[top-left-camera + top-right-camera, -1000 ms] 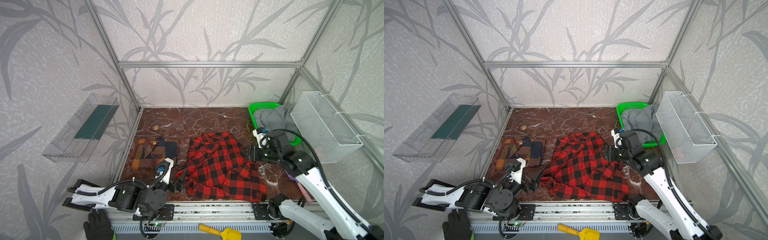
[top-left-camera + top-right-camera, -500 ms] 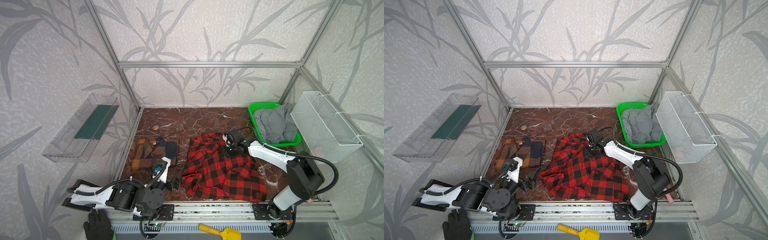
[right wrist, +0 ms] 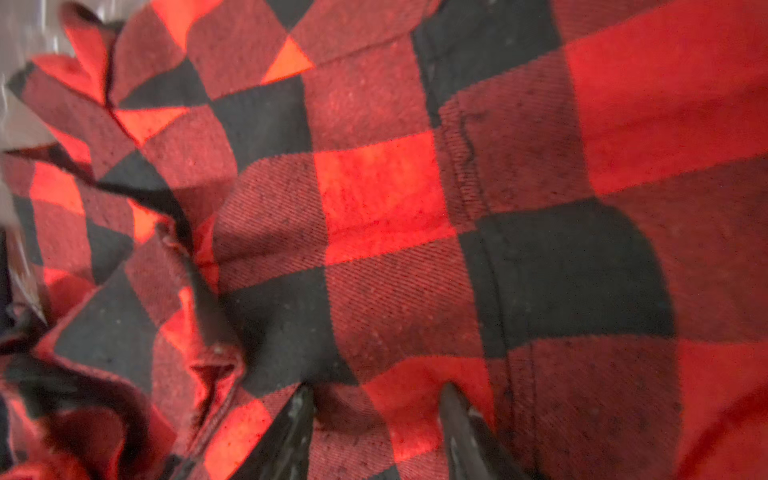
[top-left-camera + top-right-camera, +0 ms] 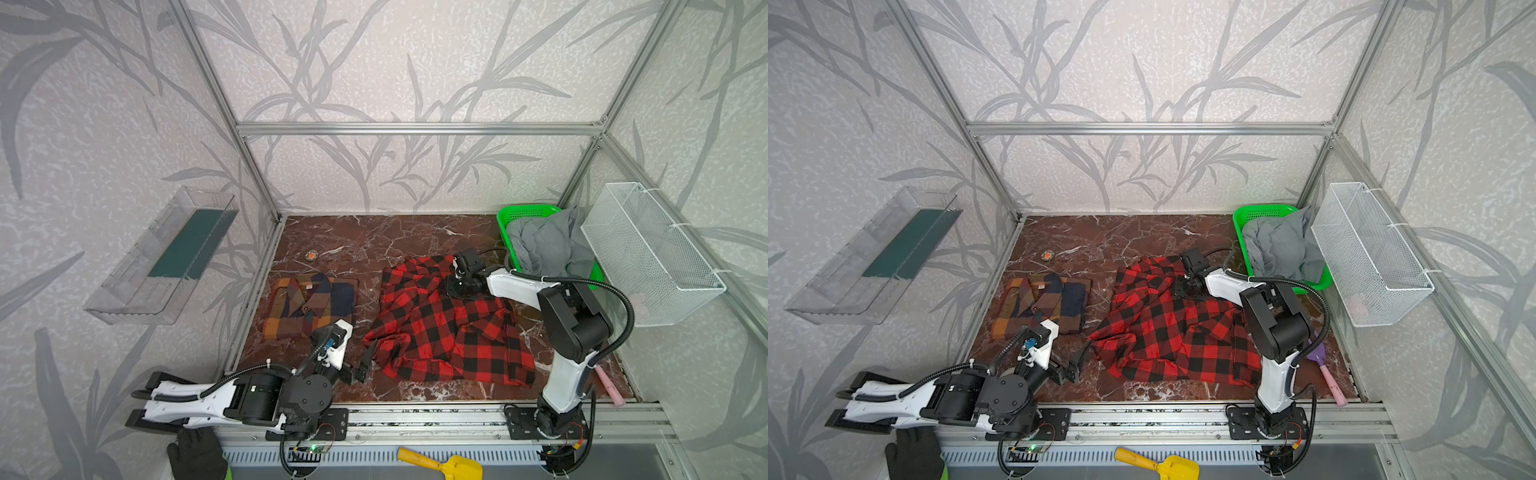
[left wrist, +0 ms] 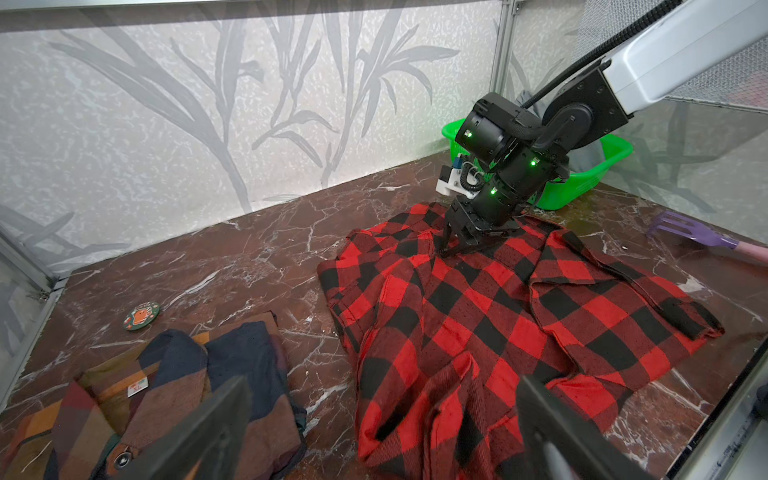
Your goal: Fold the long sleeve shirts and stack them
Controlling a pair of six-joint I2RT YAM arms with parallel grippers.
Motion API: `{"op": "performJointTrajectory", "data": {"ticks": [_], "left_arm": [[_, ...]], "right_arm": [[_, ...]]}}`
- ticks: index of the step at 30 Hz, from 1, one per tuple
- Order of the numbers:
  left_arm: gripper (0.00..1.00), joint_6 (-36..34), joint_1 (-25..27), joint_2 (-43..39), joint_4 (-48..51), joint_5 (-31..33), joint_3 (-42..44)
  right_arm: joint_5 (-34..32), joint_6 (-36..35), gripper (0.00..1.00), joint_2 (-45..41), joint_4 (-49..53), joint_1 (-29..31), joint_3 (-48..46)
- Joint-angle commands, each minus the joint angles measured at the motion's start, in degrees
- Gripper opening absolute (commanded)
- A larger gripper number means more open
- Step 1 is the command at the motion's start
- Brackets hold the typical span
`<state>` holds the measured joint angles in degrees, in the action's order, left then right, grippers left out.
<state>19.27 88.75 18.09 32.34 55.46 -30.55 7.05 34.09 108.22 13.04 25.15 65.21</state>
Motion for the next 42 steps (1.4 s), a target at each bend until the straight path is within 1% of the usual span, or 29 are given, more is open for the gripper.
{"op": "performJointTrajectory", "data": {"ticks": [1, 6, 8, 10, 13, 15, 19, 20, 21, 25, 27, 33, 38, 39, 42], "left_arm": [[0.99, -3.6, -5.8, 5.5, -5.7, -8.0, -1.0], [0.99, -3.5, -19.9, 21.0, -9.4, -23.6, -5.4], [0.99, -5.2, -24.3, 24.8, -12.6, -28.1, -7.1], [0.99, -6.9, -29.2, 29.5, -15.1, -34.7, -9.4], [0.99, -9.0, -37.2, 39.9, -15.1, -45.9, -14.9], [0.99, -11.0, -41.2, 47.3, -15.4, -50.8, -18.5], [0.99, -15.2, -45.9, 59.2, -14.4, -58.3, -26.3], [0.99, -15.4, -46.4, 62.4, -13.5, -59.1, -28.8], [0.99, -15.4, -46.5, 65.3, -12.8, -58.1, -30.8], [0.99, -19.2, -47.1, 74.0, -10.4, -59.0, -36.4], [0.98, -19.7, -47.5, 77.3, -8.6, -59.9, -38.8], [0.95, -22.7, -48.7, 84.9, -7.6, -55.8, -43.6], [0.90, -24.0, -50.0, 88.4, -8.3, -51.6, -46.0], [0.88, -24.0, -50.3, 89.2, -8.5, -51.5, -46.4], [0.75, -24.9, -50.5, 92.3, -7.1, -50.9, -48.9]], "right_arm": [[-0.5, 0.9, 0.50, 3.8, 0.7, -2.4, 1.6], [-0.9, 0.2, 0.50, 4.0, 0.6, -3.1, 3.3], [-0.5, 0.0, 0.50, 3.4, 0.4, -3.1, 3.4], [-0.9, 0.0, 0.50, 2.7, 0.4, -3.2, 3.0], [0.1, 0.0, 0.50, 2.2, -0.3, -3.6, 2.5], [1.3, 0.2, 0.50, 2.2, -1.2, -3.9, 1.8], [2.3, 0.7, 0.50, 1.6, -3.0, -4.3, 0.3], [2.5, 0.8, 0.50, 1.5, -3.4, -4.5, 0.0], [2.9, 0.8, 0.50, 1.5, -3.5, -4.6, -0.1], [3.8, 0.7, 0.50, 1.3, -4.1, -4.8, -0.3], [4.1, 0.8, 0.50, 0.9, -4.8, -5.2, -1.0], [5.7, 1.0, 0.49, -0.2, -6.6, -5.5, -1.9], [6.1, 0.6, 0.48, -1.0, -6.9, -5.5, -2.3], [6.2, 0.6, 0.48, -1.1, -7.0, -5.5, -2.4], [6.6, 0.7, 0.47, -1.3, -7.3, -5.4, -2.6]]}}
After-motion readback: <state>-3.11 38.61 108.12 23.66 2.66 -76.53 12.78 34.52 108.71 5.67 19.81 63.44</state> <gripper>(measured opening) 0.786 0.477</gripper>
